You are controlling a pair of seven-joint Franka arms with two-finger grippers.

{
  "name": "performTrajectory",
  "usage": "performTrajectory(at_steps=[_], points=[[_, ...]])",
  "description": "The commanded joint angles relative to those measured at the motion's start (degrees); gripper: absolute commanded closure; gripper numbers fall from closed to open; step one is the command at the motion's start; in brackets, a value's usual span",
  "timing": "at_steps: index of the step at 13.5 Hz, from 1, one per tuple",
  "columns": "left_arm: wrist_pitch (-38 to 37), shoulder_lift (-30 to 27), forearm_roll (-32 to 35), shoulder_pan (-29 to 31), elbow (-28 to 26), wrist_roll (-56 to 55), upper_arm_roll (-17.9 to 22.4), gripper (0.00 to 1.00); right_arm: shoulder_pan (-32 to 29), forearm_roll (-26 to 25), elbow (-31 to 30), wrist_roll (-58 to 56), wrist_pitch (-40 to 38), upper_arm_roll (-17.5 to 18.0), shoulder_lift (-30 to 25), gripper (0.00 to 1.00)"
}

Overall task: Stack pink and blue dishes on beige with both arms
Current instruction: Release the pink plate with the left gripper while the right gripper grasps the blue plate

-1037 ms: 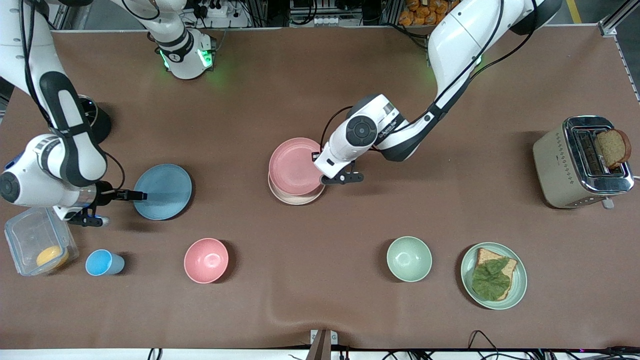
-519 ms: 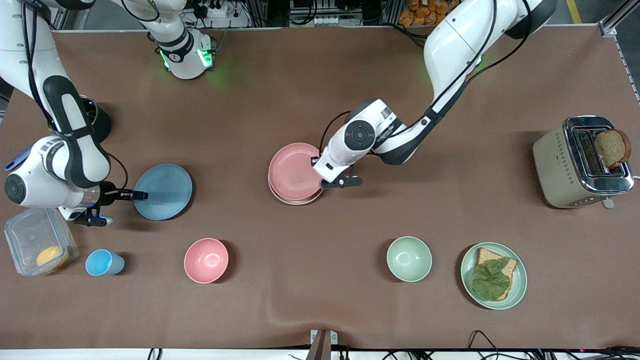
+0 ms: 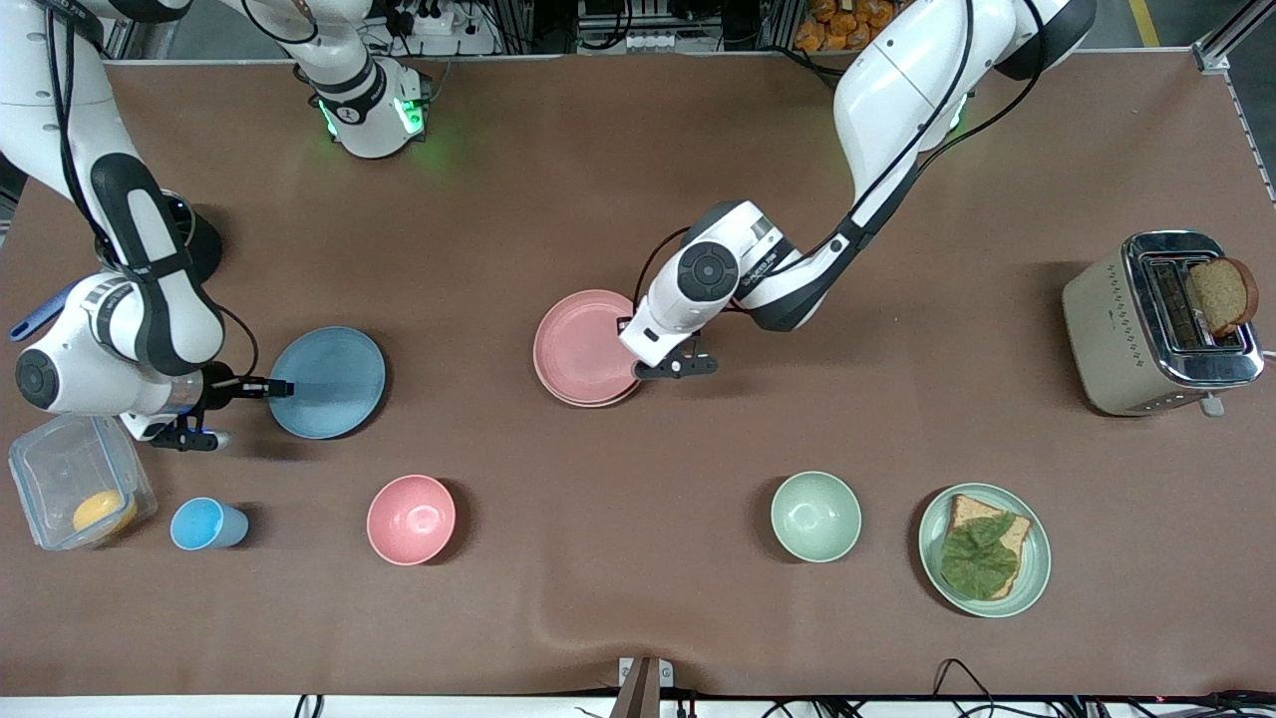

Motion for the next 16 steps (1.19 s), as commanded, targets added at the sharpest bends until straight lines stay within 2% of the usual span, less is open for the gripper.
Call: performTrajectory(at_steps=[1, 4, 6, 7, 11, 16], points=[[0.2, 0.9, -0.9, -0.7, 1.9, -1.0, 0.4, 0.00, 0.0, -3.3, 0.0, -0.3, 0.3, 0.6, 0.3, 0.69], [-0.4, -0.8, -0.8, -0.1, 4.1, -2.0, 0.3, 0.00, 0.8, -4.2, 0.2, -0.4, 0.1, 0.6, 0.1, 0.90], [-2.8, -4.9, -0.8, 0.4, 4.2, -2.0, 0.3, 0.00, 0.5, -4.2, 0.2, -2.4, 0.0, 0.6, 0.2, 1.00], [-4.8, -7.4, -0.3, 0.7, 4.2, -2.0, 0.5, 0.00, 0.3, -4.4, 0.2, -3.8, 0.0, 0.6, 0.2, 1.00], [-14.9, -18.5, 0.3, 7.8, 4.1, 1.3, 0.6, 0.00, 0.2, -4.3, 1.8, -7.1, -3.0, 0.7, -0.2, 1.00], [-27.8, -31.0, 0.3, 20.4, 4.3, 20.9, 0.6, 0.00, 1.7, -3.5, 8.8, -6.6, -16.5, 2.9, -2.3, 1.00]])
